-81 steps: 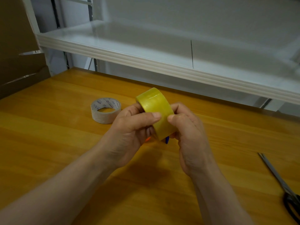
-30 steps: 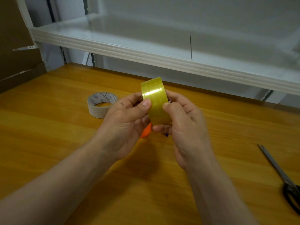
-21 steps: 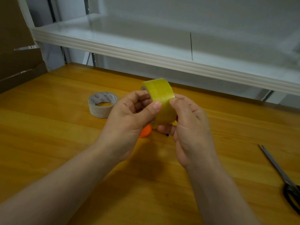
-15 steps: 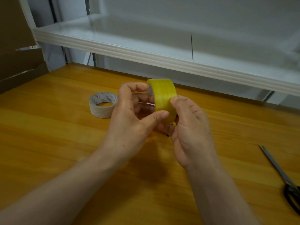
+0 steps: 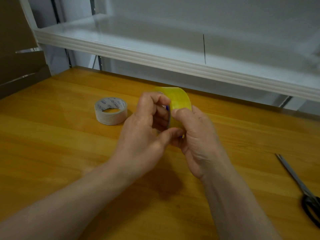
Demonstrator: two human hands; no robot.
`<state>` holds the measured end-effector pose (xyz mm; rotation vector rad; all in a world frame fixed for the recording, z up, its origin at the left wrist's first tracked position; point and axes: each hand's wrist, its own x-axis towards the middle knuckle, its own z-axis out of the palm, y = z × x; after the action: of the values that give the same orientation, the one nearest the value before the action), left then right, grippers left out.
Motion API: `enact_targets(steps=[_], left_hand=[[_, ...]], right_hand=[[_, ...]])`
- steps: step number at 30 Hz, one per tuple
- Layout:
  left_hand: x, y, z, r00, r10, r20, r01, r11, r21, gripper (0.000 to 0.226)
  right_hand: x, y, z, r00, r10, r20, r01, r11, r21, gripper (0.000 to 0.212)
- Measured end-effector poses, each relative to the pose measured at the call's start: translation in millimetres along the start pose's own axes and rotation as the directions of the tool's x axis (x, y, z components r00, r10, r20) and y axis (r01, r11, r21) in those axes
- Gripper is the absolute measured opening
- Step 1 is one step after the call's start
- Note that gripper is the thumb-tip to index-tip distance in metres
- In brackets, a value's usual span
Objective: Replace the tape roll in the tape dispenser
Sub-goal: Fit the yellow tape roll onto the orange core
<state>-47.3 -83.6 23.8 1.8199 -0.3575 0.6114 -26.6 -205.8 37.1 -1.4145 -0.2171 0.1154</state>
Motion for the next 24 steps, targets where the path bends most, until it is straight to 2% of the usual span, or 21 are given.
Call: enact_targets(steps=[2, 7, 16, 24], left_hand=[[0.6, 0.3, -1.0, 1.0, -0.012, 0.006, 0.012, 0.999, -0.034, 0.057], [1.4, 1.0, -2.6, 1.0, -0.03, -0.005, 0.029, 0.997, -0.077, 0.056], [0.1, 0.8, -0.8, 1.0, 0.002, -0.013, -0.002, 1.0, -0.016, 0.057], [0.6, 1.9, -1.4, 0.998, -0.054, -0.017, 0.051, 0.991, -0.122, 0.055]], right_hand=[[0.6, 1.5, 0.2, 1.0, -0.014, 0.002, 0.014, 1.0, -0.004, 0.028], [-0.1, -0.3, -0.3, 0.999, -0.031, 0.036, 0.029, 0.998, 0.053, 0.028], [1.8, 3.9, 0.3, 0.999, -0.037, 0.005, 0.037, 0.999, 0.026, 0.025], [0.1, 0.8, 0.9, 1.0, -0.023, 0.016, 0.022, 0.999, 0.027, 0.031]])
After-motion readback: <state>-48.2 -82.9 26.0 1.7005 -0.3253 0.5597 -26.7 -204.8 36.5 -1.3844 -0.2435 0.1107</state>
